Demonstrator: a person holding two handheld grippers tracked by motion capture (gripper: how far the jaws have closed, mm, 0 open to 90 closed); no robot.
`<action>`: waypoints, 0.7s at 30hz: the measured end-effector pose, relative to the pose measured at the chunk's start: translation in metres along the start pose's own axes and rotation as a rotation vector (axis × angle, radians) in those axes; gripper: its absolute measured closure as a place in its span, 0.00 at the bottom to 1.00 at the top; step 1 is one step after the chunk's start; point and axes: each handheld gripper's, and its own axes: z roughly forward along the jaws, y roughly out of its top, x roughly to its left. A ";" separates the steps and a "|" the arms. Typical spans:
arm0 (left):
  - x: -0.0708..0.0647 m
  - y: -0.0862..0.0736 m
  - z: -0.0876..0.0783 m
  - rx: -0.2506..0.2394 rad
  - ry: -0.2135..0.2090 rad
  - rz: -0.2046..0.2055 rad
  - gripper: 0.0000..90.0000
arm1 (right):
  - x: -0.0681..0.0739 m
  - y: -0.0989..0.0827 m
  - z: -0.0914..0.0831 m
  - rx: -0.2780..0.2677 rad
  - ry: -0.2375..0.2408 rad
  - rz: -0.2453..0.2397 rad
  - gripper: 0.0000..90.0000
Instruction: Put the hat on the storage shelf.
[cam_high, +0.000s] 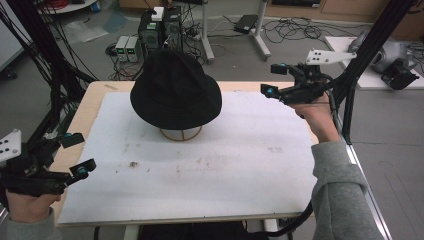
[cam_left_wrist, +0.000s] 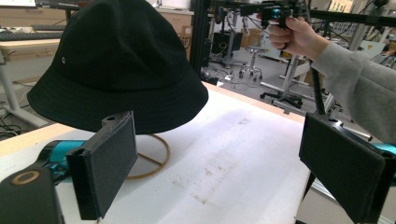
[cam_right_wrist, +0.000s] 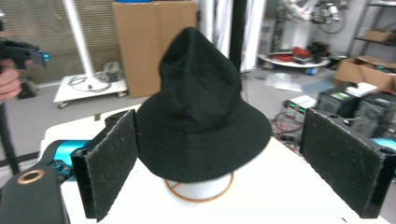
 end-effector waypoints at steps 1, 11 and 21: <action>0.000 0.000 0.000 -0.003 0.001 -0.001 0.13 | 0.000 -0.004 -0.004 0.000 -0.001 0.011 0.13; 0.010 -0.006 -0.005 -0.003 0.042 -0.021 0.13 | 0.011 -0.036 -0.039 0.003 -0.080 0.009 0.13; 0.012 -0.010 -0.001 0.011 0.047 -0.025 0.13 | 0.020 -0.067 -0.056 0.025 -0.177 0.069 0.13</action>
